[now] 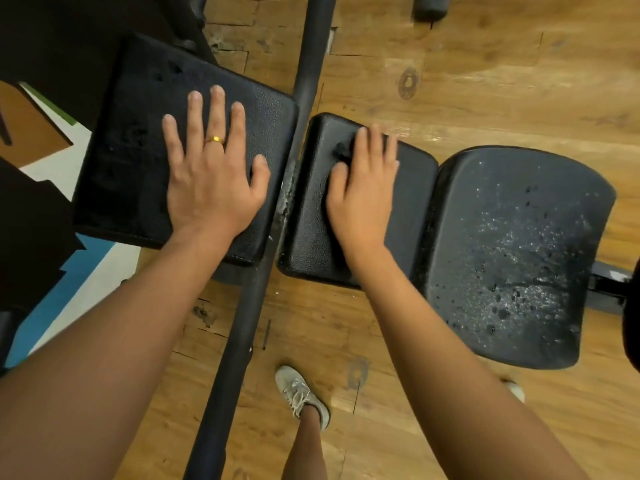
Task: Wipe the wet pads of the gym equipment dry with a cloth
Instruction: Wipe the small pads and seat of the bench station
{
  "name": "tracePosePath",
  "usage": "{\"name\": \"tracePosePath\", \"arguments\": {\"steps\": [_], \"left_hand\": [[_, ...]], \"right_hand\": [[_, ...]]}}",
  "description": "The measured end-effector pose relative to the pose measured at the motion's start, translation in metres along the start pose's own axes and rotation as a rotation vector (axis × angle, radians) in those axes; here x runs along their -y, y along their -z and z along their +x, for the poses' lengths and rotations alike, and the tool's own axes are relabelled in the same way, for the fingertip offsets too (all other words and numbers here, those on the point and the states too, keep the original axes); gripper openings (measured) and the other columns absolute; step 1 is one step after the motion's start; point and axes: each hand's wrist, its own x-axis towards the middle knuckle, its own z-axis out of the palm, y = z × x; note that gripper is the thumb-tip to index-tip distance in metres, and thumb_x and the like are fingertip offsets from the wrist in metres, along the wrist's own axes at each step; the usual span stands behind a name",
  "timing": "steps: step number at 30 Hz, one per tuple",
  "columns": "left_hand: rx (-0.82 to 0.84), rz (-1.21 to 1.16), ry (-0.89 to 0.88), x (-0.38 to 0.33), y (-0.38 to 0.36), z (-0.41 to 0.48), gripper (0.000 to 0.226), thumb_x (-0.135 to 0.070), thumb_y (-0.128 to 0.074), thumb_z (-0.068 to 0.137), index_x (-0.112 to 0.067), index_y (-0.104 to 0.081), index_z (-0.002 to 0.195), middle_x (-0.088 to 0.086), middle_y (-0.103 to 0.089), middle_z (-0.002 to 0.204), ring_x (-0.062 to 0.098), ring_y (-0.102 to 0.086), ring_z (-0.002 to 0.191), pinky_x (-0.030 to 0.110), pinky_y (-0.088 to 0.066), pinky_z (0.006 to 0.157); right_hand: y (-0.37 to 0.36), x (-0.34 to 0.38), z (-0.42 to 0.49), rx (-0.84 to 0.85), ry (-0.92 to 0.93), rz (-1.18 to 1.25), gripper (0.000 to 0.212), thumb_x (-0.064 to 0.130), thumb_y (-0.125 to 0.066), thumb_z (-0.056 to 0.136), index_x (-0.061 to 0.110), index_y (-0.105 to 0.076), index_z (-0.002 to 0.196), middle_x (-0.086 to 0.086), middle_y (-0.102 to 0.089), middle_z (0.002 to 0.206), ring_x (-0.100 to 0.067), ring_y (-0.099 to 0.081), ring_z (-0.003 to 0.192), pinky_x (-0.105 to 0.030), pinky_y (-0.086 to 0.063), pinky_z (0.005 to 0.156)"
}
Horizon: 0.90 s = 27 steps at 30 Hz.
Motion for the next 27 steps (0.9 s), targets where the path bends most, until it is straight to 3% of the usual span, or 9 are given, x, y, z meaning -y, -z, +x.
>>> {"name": "tracePosePath", "arguments": {"steps": [6, 8, 10, 14, 20, 24, 27], "left_hand": [[-0.017, 0.0, 0.014, -0.002, 0.0, -0.001, 0.068, -0.043, -0.031, 0.101, -0.009, -0.022, 0.159, 0.017, -0.015, 0.167, 0.036, -0.009, 0.155, 0.061, -0.009, 0.123], [-0.019, 0.006, 0.006, -0.001, 0.0, -0.002, 0.068, -0.043, -0.03, 0.101, -0.009, -0.023, 0.159, 0.017, -0.015, 0.167, 0.036, -0.01, 0.155, 0.061, -0.009, 0.123], [-0.02, 0.018, 0.002, 0.0, 0.0, -0.002, 0.067, -0.044, -0.028, 0.101, -0.009, -0.022, 0.159, 0.017, -0.015, 0.167, 0.036, -0.01, 0.155, 0.061, -0.01, 0.123], [-0.029, 0.033, -0.003, 0.001, 0.0, -0.003, 0.068, -0.045, -0.024, 0.102, -0.009, -0.021, 0.16, 0.017, -0.014, 0.167, 0.036, -0.009, 0.155, 0.061, -0.01, 0.123], [-0.047, 0.037, -0.009, 0.002, -0.005, -0.006, 0.068, -0.045, -0.023, 0.102, -0.009, -0.019, 0.16, 0.017, -0.013, 0.168, 0.036, -0.008, 0.155, 0.06, -0.008, 0.123], [-0.031, 0.021, -0.024, 0.003, -0.003, -0.007, 0.069, -0.045, -0.022, 0.102, -0.009, -0.019, 0.16, 0.017, -0.012, 0.168, 0.036, -0.007, 0.155, 0.06, -0.007, 0.123], [-0.016, -0.006, -0.04, 0.003, 0.0, -0.007, 0.068, -0.045, -0.022, 0.102, -0.008, -0.019, 0.16, 0.017, -0.012, 0.168, 0.036, -0.007, 0.155, 0.06, -0.007, 0.123]], "right_hand": [[0.021, -0.027, -0.086, 0.227, 0.492, -0.108, 0.056, 0.031, -0.048, 0.104, 0.005, -0.04, 0.153, -0.011, -0.033, 0.162, -0.034, -0.018, 0.154, -0.051, -0.019, 0.124], [0.031, -0.052, -0.093, 0.212, 0.457, -0.14, 0.054, 0.029, -0.045, 0.106, 0.005, -0.038, 0.154, -0.011, -0.032, 0.163, -0.033, -0.018, 0.154, -0.052, -0.022, 0.123], [0.031, -0.058, -0.102, 0.139, 0.277, -0.163, 0.052, 0.026, -0.041, 0.108, 0.004, -0.035, 0.154, -0.013, -0.032, 0.162, -0.034, -0.017, 0.154, -0.052, -0.024, 0.122], [0.007, -0.012, -0.117, -0.009, 0.098, -0.192, 0.05, 0.024, -0.036, 0.107, 0.0, -0.04, 0.151, -0.017, -0.039, 0.158, -0.04, -0.025, 0.15, -0.054, -0.028, 0.119], [-0.016, 0.021, -0.125, -0.093, 0.214, -0.152, 0.046, 0.024, -0.041, 0.107, 0.0, -0.049, 0.145, -0.017, -0.048, 0.151, -0.038, -0.035, 0.146, -0.052, -0.032, 0.118], [-0.002, -0.024, -0.136, -0.066, 0.384, -0.171, 0.043, 0.022, -0.046, 0.107, -0.001, -0.051, 0.143, -0.018, -0.05, 0.15, -0.037, -0.037, 0.145, -0.05, -0.035, 0.117], [0.016, -0.06, -0.143, -0.046, 0.316, -0.195, 0.044, 0.023, -0.043, 0.108, 0.0, -0.049, 0.145, -0.017, -0.046, 0.153, -0.034, -0.033, 0.148, -0.047, -0.032, 0.12]]}}
